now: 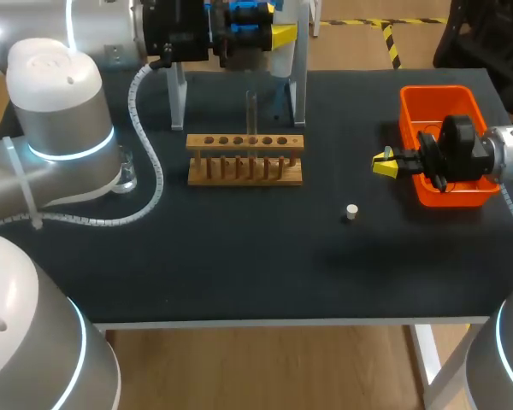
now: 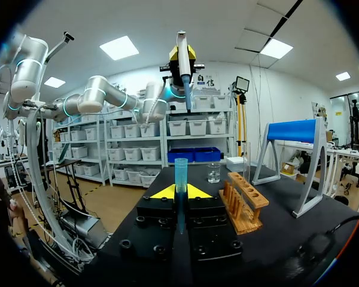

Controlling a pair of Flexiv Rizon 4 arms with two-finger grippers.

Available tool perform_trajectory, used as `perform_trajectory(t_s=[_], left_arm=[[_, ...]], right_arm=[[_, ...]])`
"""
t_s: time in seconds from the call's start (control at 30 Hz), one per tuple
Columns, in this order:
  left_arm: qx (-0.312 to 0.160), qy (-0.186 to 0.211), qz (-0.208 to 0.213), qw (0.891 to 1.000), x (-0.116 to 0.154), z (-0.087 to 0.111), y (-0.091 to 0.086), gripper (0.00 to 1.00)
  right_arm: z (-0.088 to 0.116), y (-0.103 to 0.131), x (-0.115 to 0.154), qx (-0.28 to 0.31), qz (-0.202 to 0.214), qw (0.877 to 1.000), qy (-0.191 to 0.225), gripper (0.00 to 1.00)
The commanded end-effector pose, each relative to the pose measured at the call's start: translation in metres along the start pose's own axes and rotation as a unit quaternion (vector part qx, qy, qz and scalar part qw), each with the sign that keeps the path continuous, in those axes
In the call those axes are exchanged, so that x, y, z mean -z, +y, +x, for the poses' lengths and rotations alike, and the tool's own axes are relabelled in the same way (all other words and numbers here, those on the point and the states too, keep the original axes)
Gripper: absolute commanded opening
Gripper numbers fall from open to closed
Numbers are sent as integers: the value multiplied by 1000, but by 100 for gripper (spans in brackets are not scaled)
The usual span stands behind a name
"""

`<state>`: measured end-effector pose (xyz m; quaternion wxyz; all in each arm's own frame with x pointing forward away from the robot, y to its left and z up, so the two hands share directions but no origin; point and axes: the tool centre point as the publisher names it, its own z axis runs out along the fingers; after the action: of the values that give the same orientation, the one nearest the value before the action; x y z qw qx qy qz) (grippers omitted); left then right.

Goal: Invert the test tube, pick up the pipette, mount the tip to pipette, aspirate from beaker and dispense into the tube, eject the tip, return the pipette, and cap with the stopper.

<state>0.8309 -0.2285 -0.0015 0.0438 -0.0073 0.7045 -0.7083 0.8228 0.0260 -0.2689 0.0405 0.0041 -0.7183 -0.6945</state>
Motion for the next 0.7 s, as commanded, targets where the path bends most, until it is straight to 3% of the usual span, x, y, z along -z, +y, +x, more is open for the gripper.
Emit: perform_trajectory(t_s=[0.03,0.17,0.7], left_arm=[[-1,-1,1,1000,0,1,0,0],[-1,-1,1,1000,0,1,0,0],[-1,-1,1,1000,0,1,0,0]], right_arm=[[1,1,1,0,1,1000,-1,0],[1,1,1,0,1,1000,-1,0],[8,11,-74,10,17,1000,21,0]])
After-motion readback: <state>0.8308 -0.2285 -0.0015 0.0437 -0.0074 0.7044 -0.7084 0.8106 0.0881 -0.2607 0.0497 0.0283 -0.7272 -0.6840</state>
